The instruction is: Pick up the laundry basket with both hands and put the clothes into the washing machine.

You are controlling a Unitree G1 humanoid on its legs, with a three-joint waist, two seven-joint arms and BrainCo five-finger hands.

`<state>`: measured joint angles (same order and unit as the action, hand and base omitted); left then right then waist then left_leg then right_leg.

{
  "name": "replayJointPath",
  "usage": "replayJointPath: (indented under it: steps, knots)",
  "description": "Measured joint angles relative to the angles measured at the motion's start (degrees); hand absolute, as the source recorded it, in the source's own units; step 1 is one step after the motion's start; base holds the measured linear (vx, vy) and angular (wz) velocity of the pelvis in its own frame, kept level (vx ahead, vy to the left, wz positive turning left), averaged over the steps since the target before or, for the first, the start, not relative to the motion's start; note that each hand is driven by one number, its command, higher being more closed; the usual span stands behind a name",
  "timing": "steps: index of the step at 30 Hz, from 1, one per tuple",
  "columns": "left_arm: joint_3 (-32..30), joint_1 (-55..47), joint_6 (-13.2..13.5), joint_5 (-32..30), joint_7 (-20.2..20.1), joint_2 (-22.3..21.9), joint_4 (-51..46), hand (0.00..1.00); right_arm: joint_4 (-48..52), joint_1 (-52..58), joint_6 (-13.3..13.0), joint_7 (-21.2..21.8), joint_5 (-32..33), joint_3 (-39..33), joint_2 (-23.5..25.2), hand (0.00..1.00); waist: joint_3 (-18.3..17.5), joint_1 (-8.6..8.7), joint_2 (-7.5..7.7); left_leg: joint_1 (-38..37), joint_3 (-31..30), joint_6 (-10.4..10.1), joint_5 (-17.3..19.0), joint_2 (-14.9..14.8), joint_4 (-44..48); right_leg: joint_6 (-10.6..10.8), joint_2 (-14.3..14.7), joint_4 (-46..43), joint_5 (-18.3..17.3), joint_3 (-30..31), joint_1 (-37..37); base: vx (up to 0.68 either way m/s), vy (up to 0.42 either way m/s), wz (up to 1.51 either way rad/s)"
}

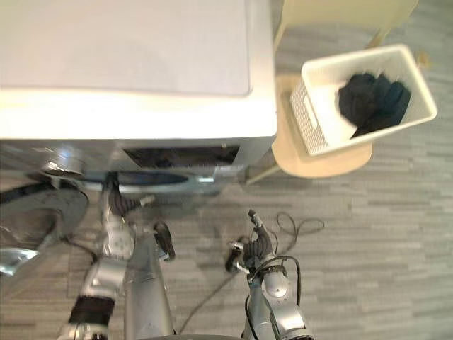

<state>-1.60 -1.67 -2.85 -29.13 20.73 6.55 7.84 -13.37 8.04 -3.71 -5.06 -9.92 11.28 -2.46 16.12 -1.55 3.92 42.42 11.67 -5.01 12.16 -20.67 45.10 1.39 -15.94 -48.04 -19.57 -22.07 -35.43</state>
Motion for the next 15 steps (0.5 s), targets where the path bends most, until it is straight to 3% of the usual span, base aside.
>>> replayJointPath:
  steps: [4, 6, 7, 8, 10, 11, 13, 15]
  knots:
    - [2.3, -6.2, 3.0, 3.4, -4.6, -3.0, 4.2, 0.00, -6.6, 0.7, 0.5, 1.9, -1.9, -0.9, -0.4, 0.00, -3.4, -0.79, -1.34, -11.7, 2.7, -0.5, -2.0, 2.5, -8.8, 1.5, -0.2, 7.0, 1.1, -0.6, 10.2, 0.15, -0.028, 0.13]
    - [3.4, -6.8, 4.3, 5.1, -7.6, -4.2, 14.0, 0.00, -14.9, 0.6, 0.6, 3.0, -3.1, -1.8, -0.3, 0.00, -6.2, -0.70, -1.73, -18.2, 2.7, -1.0, -4.2, 4.9, -15.9, 2.3, -0.2, 12.2, 2.0, -2.0, 16.3, 0.16, -0.052, 0.25]
    - [3.4, -6.8, 4.5, 5.3, -8.3, -4.3, 16.8, 0.00, -17.4, 0.5, 0.6, 3.1, -3.3, -2.0, -0.4, 0.00, -6.7, -0.70, -1.81, -19.7, 2.7, -1.2, -4.9, 5.5, -17.6, 2.4, -0.1, 13.5, 2.3, -2.4, 17.7, 0.17, -0.064, 0.33]
    - [2.9, -6.6, 4.7, 7.2, -9.3, -4.6, 26.0, 0.00, -25.5, -0.8, 0.9, 3.8, -4.3, -2.0, -0.9, 0.00, -7.4, -0.20, -2.55, -23.5, 2.2, -1.5, -6.8, 6.4, -22.2, 2.7, 1.0, 17.8, 3.4, -4.2, 22.3, 0.13, -0.042, 0.28]
    - [1.3, -6.3, 4.8, 8.9, -9.6, -4.8, 31.6, 0.00, -30.0, -1.7, 1.3, 4.2, -4.7, -2.1, -1.1, 0.00, -7.6, 0.26, -2.66, -25.9, 1.2, -1.5, -9.0, 7.2, -26.0, 2.7, 1.6, 20.8, 4.3, -5.8, 25.2, 0.11, -0.043, 0.42]
    - [-1.6, -5.7, 4.8, 12.2, -9.5, -5.1, 35.8, 0.00, -32.5, -3.4, 1.4, 4.1, -5.3, -2.6, -1.3, 0.00, -7.6, 0.94, -2.76, -27.6, -0.1, -1.4, -12.4, 7.9, -30.3, 2.6, 2.4, 24.4, 5.6, -8.0, 27.7, 0.08, -0.084, 0.68]
    - [-3.6, -3.8, 4.8, 15.7, -9.2, -4.8, 39.5, 0.00, -36.9, -5.5, 1.4, 3.9, -5.4, -4.7, -2.1, 0.00, -7.7, 0.37, -2.95, -28.3, -2.8, -1.6, -17.4, 9.1, -34.6, 2.4, 3.2, 27.9, 6.5, -11.6, 30.5, 0.05, -0.110, 0.80]
    - [-3.9, -3.9, 4.8, 18.4, -8.9, -4.6, 40.1, 0.00, -39.2, -6.2, 1.4, 3.8, -5.3, -6.5, -3.0, 0.00, -7.9, 0.22, -3.35, -28.2, -3.6, -1.6, -20.4, 9.4, -36.2, 2.3, 3.7, 28.4, 6.5, -13.6, 31.4, -0.01, -0.109, 0.61]
